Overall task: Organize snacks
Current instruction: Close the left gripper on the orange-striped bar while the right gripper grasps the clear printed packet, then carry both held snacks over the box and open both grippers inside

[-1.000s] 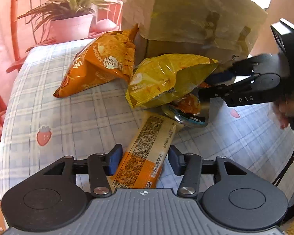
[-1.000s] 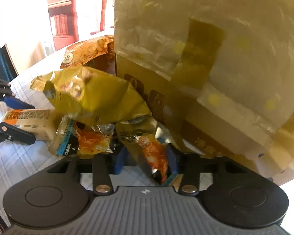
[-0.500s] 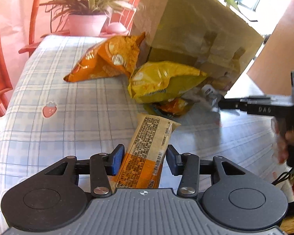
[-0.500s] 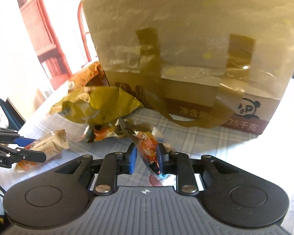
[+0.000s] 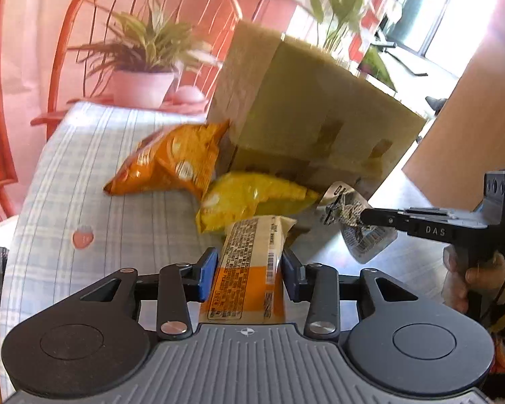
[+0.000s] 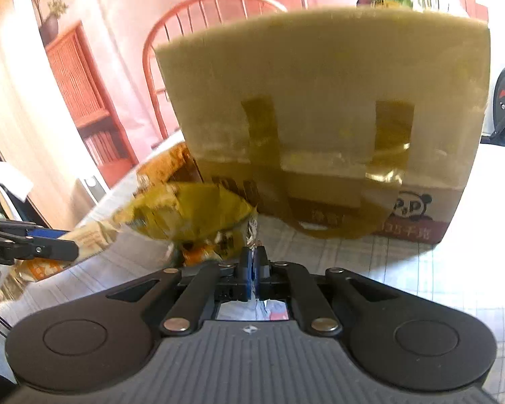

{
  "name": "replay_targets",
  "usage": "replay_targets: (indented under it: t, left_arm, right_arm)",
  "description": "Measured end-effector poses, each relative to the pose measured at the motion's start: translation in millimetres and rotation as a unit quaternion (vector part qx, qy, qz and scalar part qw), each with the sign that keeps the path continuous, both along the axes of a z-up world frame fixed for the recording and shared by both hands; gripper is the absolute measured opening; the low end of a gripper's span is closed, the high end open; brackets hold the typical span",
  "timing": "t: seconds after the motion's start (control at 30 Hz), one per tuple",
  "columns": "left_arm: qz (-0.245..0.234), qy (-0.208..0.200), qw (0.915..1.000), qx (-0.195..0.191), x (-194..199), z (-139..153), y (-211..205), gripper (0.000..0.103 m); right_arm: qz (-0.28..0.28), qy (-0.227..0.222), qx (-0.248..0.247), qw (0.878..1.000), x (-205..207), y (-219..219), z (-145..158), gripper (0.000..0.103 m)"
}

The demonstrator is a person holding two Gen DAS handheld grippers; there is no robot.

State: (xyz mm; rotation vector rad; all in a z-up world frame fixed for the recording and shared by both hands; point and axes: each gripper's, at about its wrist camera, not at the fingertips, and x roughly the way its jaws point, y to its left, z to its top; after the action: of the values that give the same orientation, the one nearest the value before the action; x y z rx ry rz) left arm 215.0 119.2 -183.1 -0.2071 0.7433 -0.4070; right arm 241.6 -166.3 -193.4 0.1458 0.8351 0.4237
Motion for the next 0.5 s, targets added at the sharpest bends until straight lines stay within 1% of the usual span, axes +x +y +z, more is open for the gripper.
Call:
replay_targets:
  t: [0.13,0.33,0.5]
  left_arm:
    - [-0.001,-0.034,0.9993,-0.011,5,24,2,0.042]
    - [-0.001,-0.096,0.9944,-0.042,14,71,2,0.041]
    - [-0.025,-0.150,0.9880,-0.024,30,108,-19,0.041]
  right_arm:
    - [0.000,-0.034,0.020,0.999,-2,-3,24,0.002]
    - [-0.009,-0.107,0.053,0.993,1,-13,77,0.002]
    - [-0.010,-0.168,0.061,0.984,10,-21,121,0.002]
